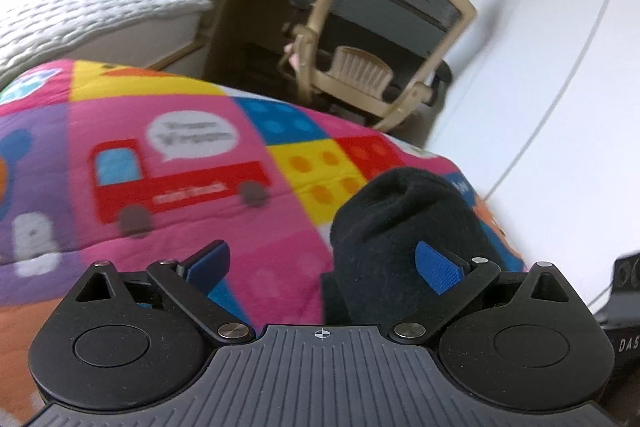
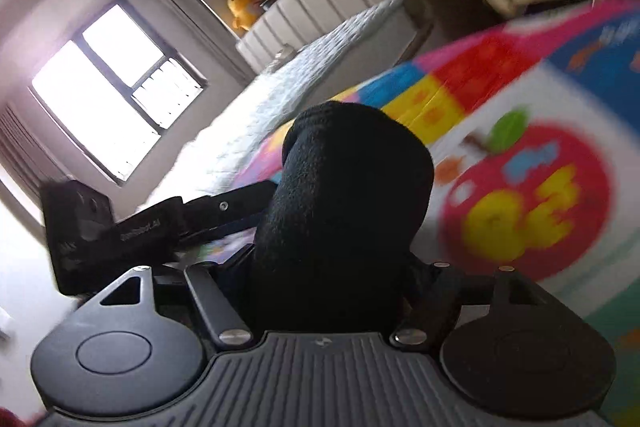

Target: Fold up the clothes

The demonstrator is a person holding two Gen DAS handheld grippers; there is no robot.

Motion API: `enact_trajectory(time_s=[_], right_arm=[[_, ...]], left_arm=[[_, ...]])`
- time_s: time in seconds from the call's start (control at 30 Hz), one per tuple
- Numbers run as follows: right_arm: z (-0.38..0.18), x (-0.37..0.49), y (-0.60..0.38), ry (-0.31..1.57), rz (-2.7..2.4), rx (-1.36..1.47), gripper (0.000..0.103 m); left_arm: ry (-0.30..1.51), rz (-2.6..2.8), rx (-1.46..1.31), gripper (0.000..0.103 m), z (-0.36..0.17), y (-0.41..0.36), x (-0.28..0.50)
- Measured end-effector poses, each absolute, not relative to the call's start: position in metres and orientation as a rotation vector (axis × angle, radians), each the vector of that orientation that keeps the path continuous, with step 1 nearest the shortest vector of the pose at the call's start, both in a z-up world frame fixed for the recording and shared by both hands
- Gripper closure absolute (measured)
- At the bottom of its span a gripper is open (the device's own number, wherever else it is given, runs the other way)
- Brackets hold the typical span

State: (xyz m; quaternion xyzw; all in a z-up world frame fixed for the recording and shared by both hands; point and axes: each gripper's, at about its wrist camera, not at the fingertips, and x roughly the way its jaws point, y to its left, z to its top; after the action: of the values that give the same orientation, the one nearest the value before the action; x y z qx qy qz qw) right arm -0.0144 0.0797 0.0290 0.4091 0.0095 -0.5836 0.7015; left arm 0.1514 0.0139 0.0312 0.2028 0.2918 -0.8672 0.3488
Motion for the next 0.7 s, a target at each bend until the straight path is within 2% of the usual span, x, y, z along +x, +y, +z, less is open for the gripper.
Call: enact_trajectory(time_s=[0.2, 0.37, 0.5, 0.57, 0.63, 0.7], right_arm=[[0.035, -0.011, 0.087, 0.108, -1.359, 0.855, 0.021], [0.043, -0.016, 0.087, 0.096, -1.36, 0.85, 0.02], [0.056, -0.025, 0.087, 0.053, -1.381, 0.803, 0.021], [0.061, -0.024, 0.085, 0.063, -1.404, 0.779, 0.024], [0.061, -0.017, 0.077, 0.122, -1.437, 0.744, 0.044], [0.056, -0.009, 0.069, 0.147, -1.453, 0.732, 0.045]], left_arm=[[0.687, -2.248, 0.571, 0.001, 0.025, 0.019, 0.134], [0.584, -2.144, 0.662, 0.002, 0.014, 0.016, 0.135], [0.642, -2.129, 0.701, 0.002, -0.007, 0.01, 0.139], [0.661, -2.136, 0.684, 0.002, -0.011, 0.01, 0.141], [0.666, -2.144, 0.678, 0.002, -0.009, 0.01, 0.142], [0.68, -2.157, 0.666, 0.002, -0.005, 0.01, 0.145]])
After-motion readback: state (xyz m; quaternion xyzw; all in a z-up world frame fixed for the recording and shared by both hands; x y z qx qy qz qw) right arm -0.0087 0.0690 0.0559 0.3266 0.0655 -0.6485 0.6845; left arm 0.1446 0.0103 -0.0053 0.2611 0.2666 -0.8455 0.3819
